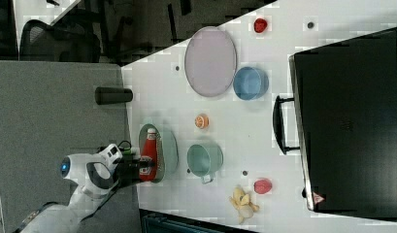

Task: Pick Ketchup from the table and place it in strainer.

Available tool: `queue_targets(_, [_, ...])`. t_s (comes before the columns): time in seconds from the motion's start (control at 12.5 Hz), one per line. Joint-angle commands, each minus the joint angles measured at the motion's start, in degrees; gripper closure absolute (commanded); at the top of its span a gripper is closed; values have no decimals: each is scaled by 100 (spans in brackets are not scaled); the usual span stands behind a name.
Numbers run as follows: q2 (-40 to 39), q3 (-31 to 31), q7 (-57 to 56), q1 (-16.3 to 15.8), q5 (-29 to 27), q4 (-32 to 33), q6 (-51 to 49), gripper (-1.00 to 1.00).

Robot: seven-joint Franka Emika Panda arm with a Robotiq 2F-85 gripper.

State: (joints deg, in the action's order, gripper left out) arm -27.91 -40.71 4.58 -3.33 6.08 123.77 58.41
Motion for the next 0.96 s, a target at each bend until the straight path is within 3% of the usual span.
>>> queue_targets(0.08, [61,42,522,-39,147,38,384,-95])
queue_targets(0.48, [1455,38,959,410,-40,10,-529,-100])
queue_targets(0.8, [2780,224,633,1075,-1452,-308,-2520,-100])
queue_targets(0.96, [3245,592,48,1326,-1736,-654,-3621,-100])
